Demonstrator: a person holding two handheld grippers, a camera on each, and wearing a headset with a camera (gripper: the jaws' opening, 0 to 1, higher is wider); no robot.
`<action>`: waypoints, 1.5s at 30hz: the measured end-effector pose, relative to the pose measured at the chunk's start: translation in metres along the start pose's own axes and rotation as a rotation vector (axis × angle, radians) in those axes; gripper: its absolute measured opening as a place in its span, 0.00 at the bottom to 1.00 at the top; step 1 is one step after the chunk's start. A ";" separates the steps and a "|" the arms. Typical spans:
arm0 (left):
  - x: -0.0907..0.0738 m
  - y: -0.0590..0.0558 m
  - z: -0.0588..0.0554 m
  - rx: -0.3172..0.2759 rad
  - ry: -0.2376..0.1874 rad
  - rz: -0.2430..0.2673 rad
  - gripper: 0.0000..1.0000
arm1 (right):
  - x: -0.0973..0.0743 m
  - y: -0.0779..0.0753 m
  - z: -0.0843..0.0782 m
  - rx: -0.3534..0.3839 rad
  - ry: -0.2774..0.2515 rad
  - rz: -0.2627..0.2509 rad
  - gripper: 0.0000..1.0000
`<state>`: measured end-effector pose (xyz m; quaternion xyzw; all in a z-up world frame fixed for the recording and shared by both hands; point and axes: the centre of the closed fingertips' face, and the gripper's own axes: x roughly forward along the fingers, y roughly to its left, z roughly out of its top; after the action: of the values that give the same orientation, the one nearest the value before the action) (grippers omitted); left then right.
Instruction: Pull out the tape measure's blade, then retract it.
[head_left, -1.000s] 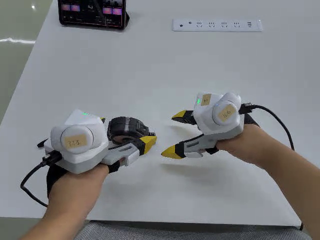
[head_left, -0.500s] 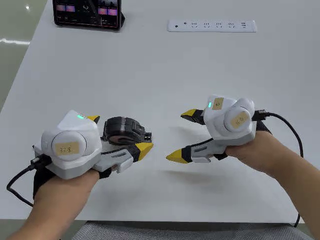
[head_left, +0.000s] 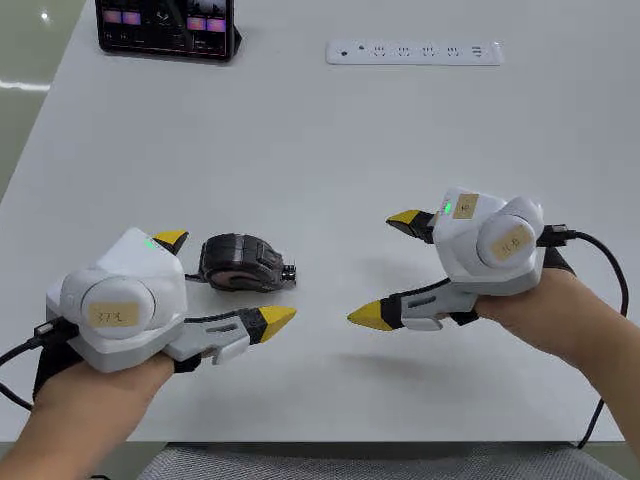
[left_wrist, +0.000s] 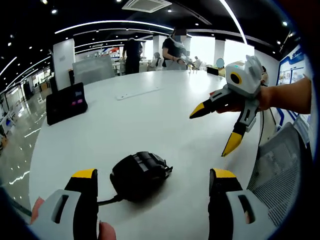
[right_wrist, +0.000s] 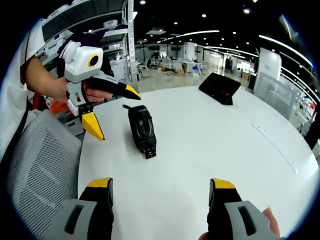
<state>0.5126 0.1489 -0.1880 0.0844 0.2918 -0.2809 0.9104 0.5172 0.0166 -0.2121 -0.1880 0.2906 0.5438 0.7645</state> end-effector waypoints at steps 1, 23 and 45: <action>0.000 0.001 -0.001 0.003 0.002 -0.001 0.90 | -0.003 0.000 -0.001 -0.003 0.001 -0.008 0.78; -0.015 -0.012 -0.010 0.090 0.016 -0.142 0.98 | -0.045 0.002 -0.021 0.056 -0.032 -0.042 0.84; -0.027 -0.008 -0.015 0.113 0.029 -0.185 0.99 | -0.074 0.000 -0.043 0.129 -0.032 -0.096 0.89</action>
<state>0.4825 0.1592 -0.1849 0.1123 0.2954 -0.3785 0.8700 0.4889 -0.0627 -0.1967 -0.1434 0.3033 0.4895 0.8049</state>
